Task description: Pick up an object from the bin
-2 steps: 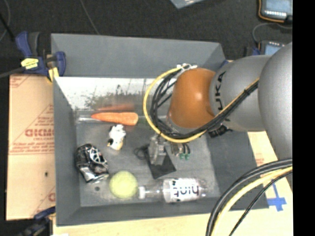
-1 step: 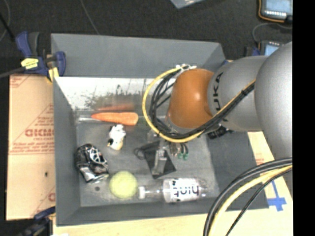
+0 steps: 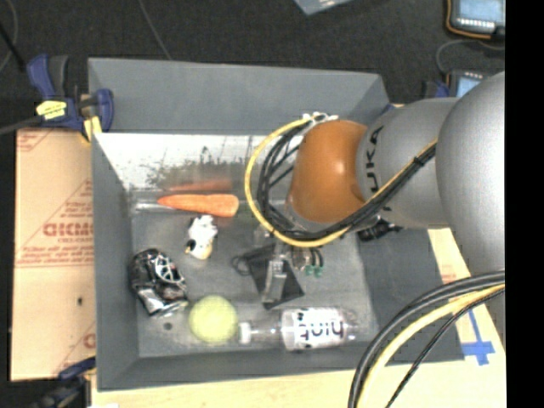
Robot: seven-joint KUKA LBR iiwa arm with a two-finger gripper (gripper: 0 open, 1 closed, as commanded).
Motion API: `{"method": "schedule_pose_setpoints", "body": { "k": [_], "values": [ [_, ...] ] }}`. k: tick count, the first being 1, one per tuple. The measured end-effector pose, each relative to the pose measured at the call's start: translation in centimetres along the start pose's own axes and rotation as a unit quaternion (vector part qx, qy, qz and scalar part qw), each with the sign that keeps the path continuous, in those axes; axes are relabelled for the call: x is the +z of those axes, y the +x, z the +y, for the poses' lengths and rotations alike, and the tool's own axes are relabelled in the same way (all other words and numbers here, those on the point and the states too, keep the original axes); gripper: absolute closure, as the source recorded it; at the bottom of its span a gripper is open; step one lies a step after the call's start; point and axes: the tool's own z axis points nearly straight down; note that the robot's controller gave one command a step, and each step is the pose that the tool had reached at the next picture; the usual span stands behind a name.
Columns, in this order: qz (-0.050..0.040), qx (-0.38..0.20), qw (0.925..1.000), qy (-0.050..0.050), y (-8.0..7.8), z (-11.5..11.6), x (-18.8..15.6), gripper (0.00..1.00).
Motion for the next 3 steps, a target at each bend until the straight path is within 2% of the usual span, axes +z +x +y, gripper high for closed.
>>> {"method": "schedule_pose_setpoints", "body": {
  "k": [1,2,3],
  "values": [
    [-0.0013,0.0,1.0,0.0,-0.21,0.0,1.19,0.0],
    [-0.0018,-0.01,1.0,0.0,-0.21,0.05,2.0,1.0],
    [-0.0026,-0.013,0.9999,0.0,-0.22,0.09,1.82,1.0]
  ]
}}
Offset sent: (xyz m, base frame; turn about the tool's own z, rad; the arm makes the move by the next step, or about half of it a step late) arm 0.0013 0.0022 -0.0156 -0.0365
